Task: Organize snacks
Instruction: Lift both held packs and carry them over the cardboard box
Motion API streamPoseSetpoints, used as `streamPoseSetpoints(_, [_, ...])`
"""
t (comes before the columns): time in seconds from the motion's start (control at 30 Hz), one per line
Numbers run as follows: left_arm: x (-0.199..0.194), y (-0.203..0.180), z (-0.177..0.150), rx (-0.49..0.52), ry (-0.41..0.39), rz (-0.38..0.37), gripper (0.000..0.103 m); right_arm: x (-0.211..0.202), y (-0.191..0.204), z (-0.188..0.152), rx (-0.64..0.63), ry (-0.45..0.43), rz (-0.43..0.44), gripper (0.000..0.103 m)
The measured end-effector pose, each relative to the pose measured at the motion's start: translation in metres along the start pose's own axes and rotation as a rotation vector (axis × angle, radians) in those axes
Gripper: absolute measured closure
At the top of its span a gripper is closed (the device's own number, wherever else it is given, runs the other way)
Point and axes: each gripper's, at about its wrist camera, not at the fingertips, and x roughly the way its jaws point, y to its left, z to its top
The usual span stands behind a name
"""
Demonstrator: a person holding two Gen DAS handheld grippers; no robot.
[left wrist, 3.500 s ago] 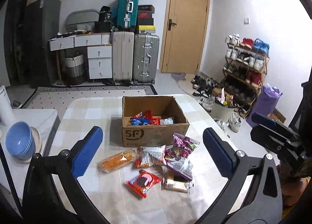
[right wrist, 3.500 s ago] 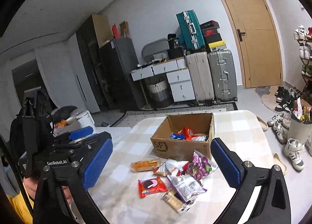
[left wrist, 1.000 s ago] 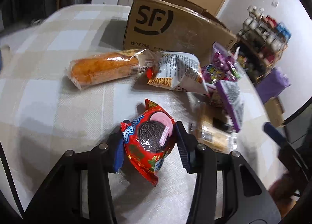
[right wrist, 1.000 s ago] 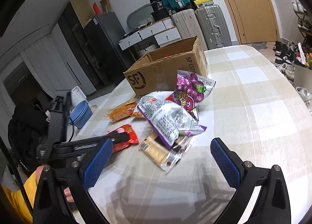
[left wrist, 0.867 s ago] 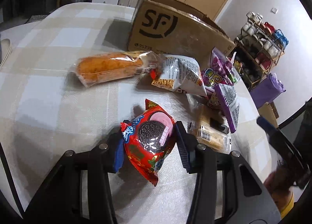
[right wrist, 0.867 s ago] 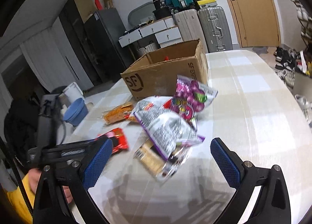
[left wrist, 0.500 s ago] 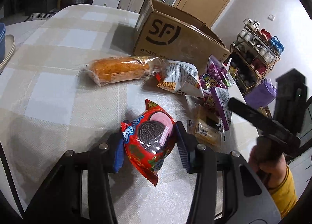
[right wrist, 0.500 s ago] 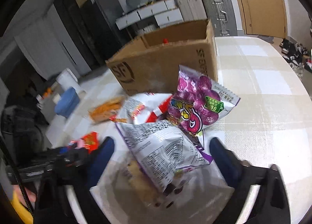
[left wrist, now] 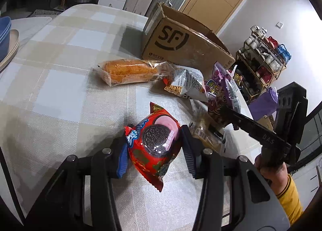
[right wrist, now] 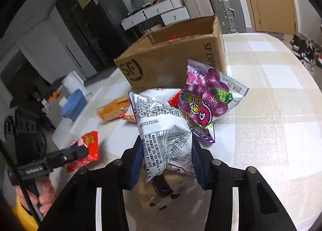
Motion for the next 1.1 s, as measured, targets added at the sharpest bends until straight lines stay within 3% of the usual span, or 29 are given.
streamPoseSetpoints(0.43, [-0.046, -0.016, -0.006, 0.033, -0.068, -0.004, 0.060, -0.084, 0.032, -0.010, 0.008, -0.137, 0.133, 0.059])
streamPoseSetpoints(0.73, [-0.102, -0.033, -0.007, 0.056, -0.175, -0.015, 0.060, -0.135, 0.057, -0.016, -0.019, -0.206, 0.187, 0.059])
streamPoseSetpoints(1.1, [-0.152, -0.046, -0.019, 0.078, -0.223, -0.035, 0.060, -0.164, 0.053, -0.043, 0.006, -0.242, 0.180, 0.059])
